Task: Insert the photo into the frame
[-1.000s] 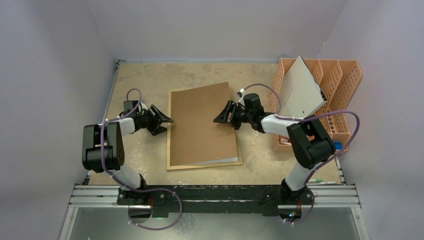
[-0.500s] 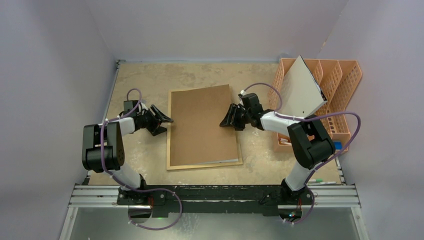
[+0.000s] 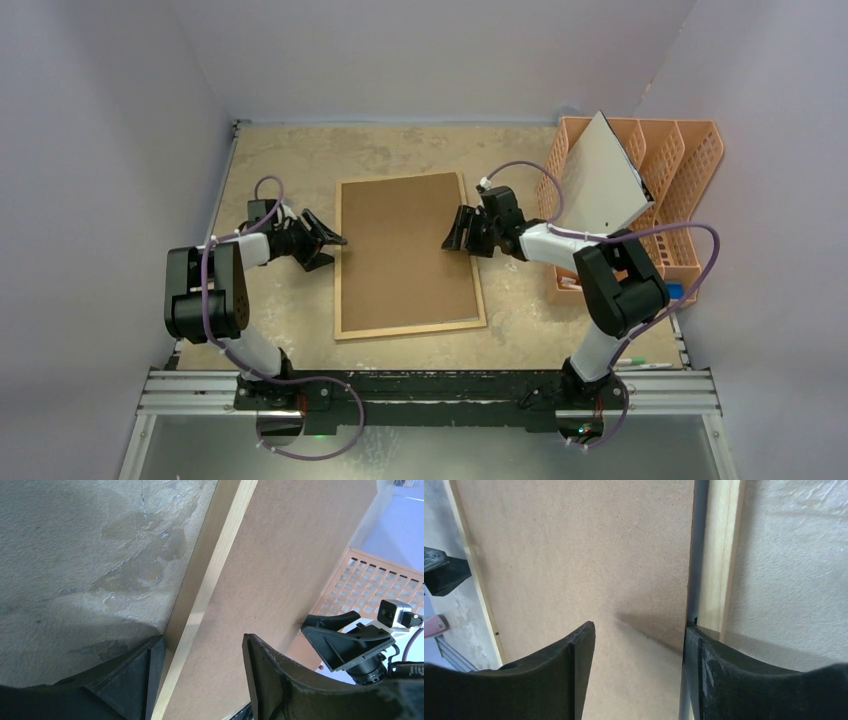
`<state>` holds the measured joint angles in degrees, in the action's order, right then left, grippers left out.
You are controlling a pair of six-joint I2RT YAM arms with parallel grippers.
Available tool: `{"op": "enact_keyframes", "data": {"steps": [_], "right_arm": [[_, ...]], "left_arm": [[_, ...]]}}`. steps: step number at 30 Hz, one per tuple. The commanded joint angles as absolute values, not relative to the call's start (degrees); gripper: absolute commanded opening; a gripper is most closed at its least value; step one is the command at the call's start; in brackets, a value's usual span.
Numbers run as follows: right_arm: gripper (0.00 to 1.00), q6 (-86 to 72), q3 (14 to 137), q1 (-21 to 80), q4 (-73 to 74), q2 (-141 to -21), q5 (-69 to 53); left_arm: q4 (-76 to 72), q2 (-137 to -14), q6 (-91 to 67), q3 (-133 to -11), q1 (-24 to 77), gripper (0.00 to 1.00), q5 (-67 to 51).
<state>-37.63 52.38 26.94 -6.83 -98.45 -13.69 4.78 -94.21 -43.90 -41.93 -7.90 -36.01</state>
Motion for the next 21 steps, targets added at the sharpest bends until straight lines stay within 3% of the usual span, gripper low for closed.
{"op": "enact_keyframes", "data": {"steps": [1,21], "right_arm": [[0.68,-35.48,53.72,27.36,-4.29,-97.56,-6.95],[0.7,-40.28,54.47,27.33,4.04,-88.12,2.99]], "left_arm": [[7.46,-95.46,-41.66,-42.11,-7.6,0.62,-34.54],[10.35,-93.33,-39.51,-43.33,-7.65,0.65,-31.86]]}}
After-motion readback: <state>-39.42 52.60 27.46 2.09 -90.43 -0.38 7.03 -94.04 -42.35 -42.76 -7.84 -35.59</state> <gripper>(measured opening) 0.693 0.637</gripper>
